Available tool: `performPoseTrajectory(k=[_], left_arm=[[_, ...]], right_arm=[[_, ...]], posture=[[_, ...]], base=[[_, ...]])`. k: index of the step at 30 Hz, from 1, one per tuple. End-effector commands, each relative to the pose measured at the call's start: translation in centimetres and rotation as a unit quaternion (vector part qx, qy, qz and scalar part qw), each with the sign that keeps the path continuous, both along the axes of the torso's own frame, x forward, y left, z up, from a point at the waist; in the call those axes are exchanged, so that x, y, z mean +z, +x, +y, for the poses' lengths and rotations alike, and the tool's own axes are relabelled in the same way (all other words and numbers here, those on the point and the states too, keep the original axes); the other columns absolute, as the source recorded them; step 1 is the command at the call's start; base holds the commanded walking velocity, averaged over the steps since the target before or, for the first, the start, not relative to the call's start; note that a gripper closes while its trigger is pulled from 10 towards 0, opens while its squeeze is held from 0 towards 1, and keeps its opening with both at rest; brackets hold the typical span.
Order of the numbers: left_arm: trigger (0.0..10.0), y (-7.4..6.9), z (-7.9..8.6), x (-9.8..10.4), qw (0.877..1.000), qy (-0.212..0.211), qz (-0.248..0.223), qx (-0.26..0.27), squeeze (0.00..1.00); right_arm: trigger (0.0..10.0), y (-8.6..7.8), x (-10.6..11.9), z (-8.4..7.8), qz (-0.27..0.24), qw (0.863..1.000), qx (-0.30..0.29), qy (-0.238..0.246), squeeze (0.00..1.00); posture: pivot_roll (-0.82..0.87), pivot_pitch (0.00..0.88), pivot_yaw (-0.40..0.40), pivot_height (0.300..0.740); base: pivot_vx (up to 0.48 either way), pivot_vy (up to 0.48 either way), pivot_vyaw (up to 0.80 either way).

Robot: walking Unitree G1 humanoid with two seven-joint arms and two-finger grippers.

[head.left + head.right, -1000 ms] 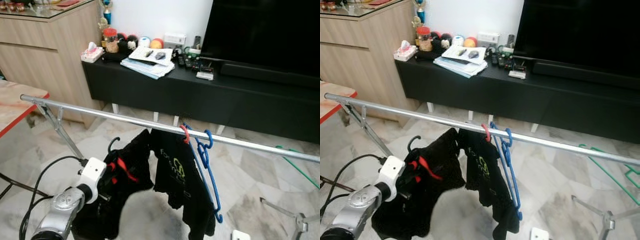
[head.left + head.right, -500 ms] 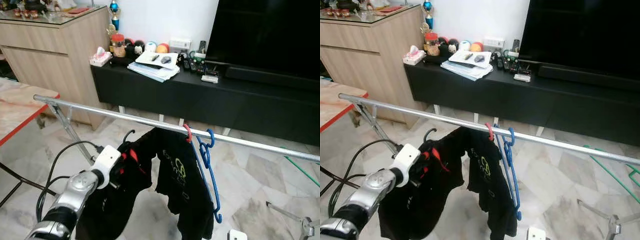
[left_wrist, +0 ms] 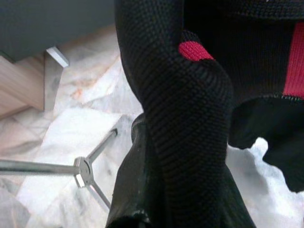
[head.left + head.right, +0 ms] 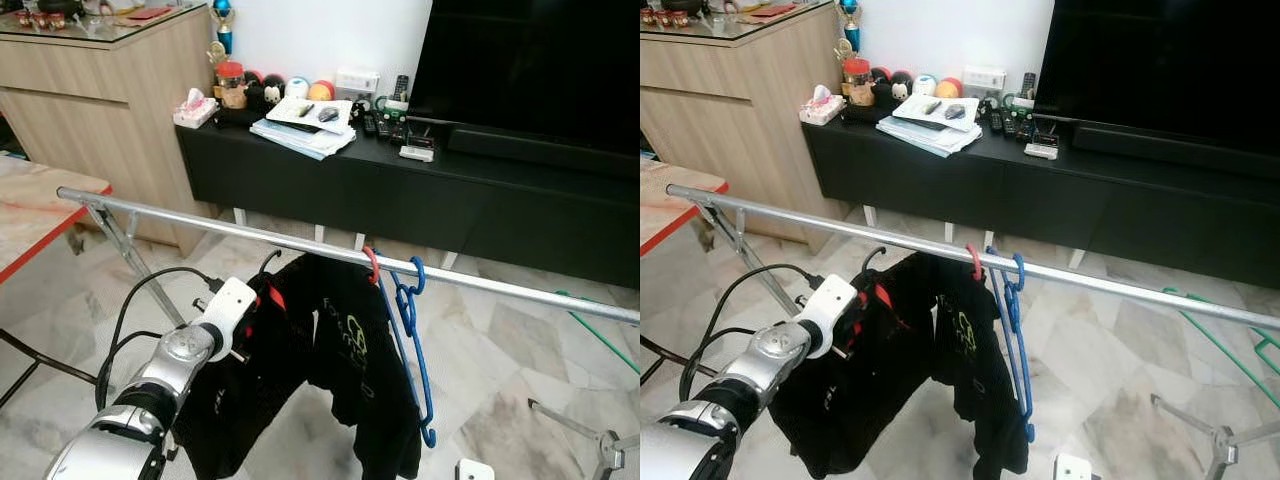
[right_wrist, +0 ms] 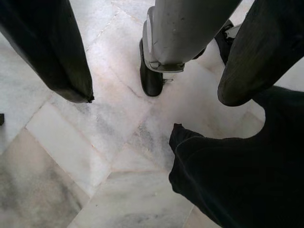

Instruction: Hang hanger

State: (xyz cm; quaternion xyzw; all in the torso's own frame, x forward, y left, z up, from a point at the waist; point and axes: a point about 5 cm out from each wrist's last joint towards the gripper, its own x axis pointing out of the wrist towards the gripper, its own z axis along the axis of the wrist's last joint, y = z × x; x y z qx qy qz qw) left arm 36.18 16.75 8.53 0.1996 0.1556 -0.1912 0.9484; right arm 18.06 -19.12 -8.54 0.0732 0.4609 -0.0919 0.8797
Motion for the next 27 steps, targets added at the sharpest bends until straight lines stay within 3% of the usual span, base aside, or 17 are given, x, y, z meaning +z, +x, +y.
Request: performPoseTrajectory(k=[1, 17, 21, 27], left_arm=[[10.0, 0.8, -0.6, 1.3, 1.0, -0.004, -0.027, -0.003, 0.0], [10.0, 2.5, -1.8, 3.7, 0.999, 0.009, -0.05, 0.007, 0.0], [10.0, 2.4, -1.6, 3.2, 0.999, 0.036, -0.03, 0.024, 0.0], [10.0, 2.3, -1.0, 2.7, 0.998, 0.039, -0.008, 0.054, 0.0]], right_arm=[[10.0, -0.6, -0.2, -0.3, 0.011, 1.0, 0.0, -0.005, 0.0], [10.0, -0.5, -0.2, -0.2, 0.011, 1.0, 0.001, -0.005, 0.0], [10.0, -0.5, -0.2, -0.2, 0.012, 1.0, 0.001, -0.005, 0.0], [10.0, -0.4, -0.2, -0.2, 0.012, 1.0, 0.003, -0.006, 0.0]], posture=[[-0.06, 0.079, -0.034, 0.74], [-0.08, 0.063, -0.025, 0.74], [-0.08, 0.062, -0.024, 0.74], [-0.08, 0.064, -0.026, 0.74]], base=[[0.0, 0.0, 0.0], [0.0, 0.0, 0.0], [0.0, 0.0, 0.0], [0.0, 0.0, 0.0]])
